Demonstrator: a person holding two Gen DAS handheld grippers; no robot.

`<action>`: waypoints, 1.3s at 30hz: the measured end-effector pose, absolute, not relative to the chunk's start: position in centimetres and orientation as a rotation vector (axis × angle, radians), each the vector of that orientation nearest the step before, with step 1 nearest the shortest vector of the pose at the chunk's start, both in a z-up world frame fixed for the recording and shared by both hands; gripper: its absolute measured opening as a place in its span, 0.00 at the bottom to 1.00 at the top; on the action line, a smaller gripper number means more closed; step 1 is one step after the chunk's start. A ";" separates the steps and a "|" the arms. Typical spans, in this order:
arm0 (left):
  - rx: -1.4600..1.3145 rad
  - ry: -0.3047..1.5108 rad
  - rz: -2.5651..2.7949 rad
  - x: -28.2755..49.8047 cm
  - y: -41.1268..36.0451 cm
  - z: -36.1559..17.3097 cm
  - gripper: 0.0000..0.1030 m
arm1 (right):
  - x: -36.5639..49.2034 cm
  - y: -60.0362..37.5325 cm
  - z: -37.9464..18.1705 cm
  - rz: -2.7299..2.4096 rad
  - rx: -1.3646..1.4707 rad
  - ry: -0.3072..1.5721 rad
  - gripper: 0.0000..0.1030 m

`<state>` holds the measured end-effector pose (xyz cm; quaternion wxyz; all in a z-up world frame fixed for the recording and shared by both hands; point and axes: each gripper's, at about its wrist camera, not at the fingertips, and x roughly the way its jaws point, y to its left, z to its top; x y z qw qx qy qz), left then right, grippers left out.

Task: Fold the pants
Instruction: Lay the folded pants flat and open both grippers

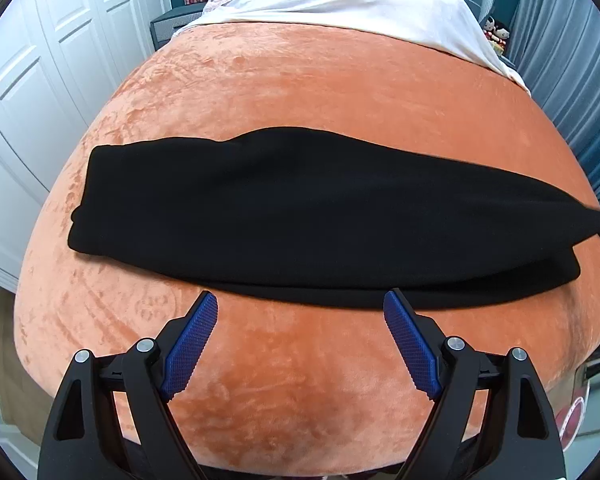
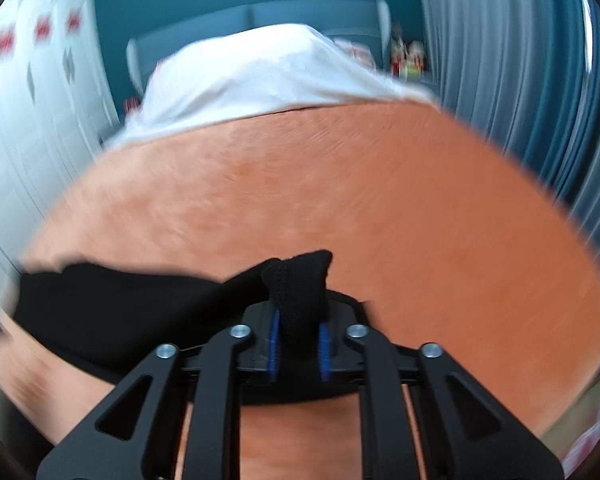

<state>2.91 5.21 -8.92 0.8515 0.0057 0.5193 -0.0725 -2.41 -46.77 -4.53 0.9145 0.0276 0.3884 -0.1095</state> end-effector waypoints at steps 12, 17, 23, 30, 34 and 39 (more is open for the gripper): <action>0.056 1.119 -0.158 2.9 3.7 -10.0 0.80 | -7.3 -56.0 -14.0 -0.342 0.718 0.912 0.67; 0.047 1.107 -0.145 2.9 3.2 -9.7 0.80 | -0.5 -54.1 -17.9 -0.347 0.471 1.078 0.46; 0.077 1.099 -0.095 3.7 4.5 -9.8 0.81 | 1.2 -51.1 -12.3 -0.340 0.209 0.974 0.06; 0.016 1.133 -0.039 4.8 7.1 -11.1 0.81 | 2.6 -56.1 -18.6 -0.394 0.218 1.159 0.13; -0.007 1.135 -0.029 4.6 8.2 -11.2 0.81 | 0.7 -54.5 -16.9 -0.466 0.209 1.031 0.48; 0.005 1.146 -0.025 4.9 8.5 -11.7 0.81 | 0.7 -52.4 -16.3 -0.432 0.140 1.058 0.47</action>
